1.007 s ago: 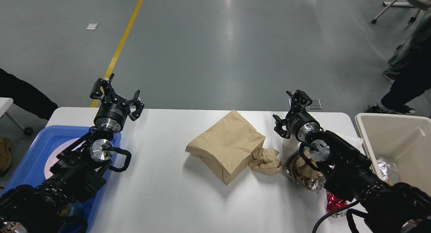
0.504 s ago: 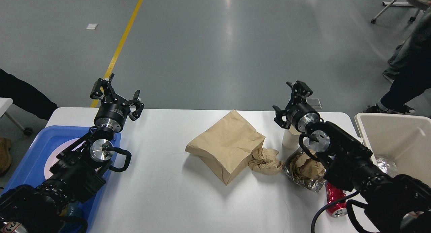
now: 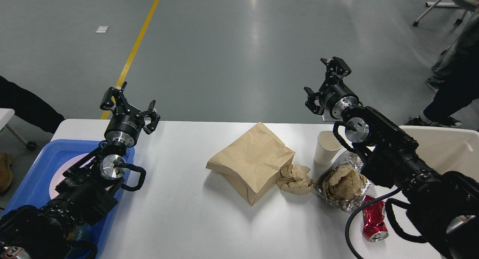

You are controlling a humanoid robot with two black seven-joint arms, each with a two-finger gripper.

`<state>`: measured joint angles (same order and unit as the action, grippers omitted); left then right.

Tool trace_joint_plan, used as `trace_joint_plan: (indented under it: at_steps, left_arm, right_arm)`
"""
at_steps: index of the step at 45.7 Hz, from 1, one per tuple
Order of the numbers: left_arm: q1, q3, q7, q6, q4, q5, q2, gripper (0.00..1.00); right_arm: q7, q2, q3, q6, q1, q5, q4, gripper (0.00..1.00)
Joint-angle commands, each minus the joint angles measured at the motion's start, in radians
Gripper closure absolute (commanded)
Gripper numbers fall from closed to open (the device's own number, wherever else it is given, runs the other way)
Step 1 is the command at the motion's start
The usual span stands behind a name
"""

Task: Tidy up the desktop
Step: 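Lift the right gripper up and away from the crumpled paper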

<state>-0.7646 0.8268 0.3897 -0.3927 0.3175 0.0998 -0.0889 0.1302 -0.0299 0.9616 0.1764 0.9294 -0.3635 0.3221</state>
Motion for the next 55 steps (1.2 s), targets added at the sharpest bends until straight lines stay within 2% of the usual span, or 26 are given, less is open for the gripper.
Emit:
trace_joint_plan:
  at_steps: [1, 29, 35, 55]
  left_arm:
    - [0.001, 0.0, 0.0, 0.0, 0.0, 0.0, 0.0, 0.04]
    - [-0.001, 0.0, 0.0, 0.0, 0.0, 0.0, 0.0, 0.04]
    - [0.001, 0.0, 0.0, 0.0, 0.0, 0.0, 0.0, 0.04]
    - [0.001, 0.0, 0.0, 0.0, 0.0, 0.0, 0.0, 0.04]
  right_arm:
    - [-0.001, 0.004, 0.0, 0.0, 0.0, 0.0, 0.002, 0.0]
    - [-0.003, -0.033, -0.001, 0.003, -0.004, 0.0, 0.005, 0.0]
    - [-0.003, -0.08, -0.001, 0.018, 0.031, 0.0, 0.009, 0.0]
    - [-0.003, -0.116, -0.001, 0.018, 0.115, 0.025, 0.017, 0.0]
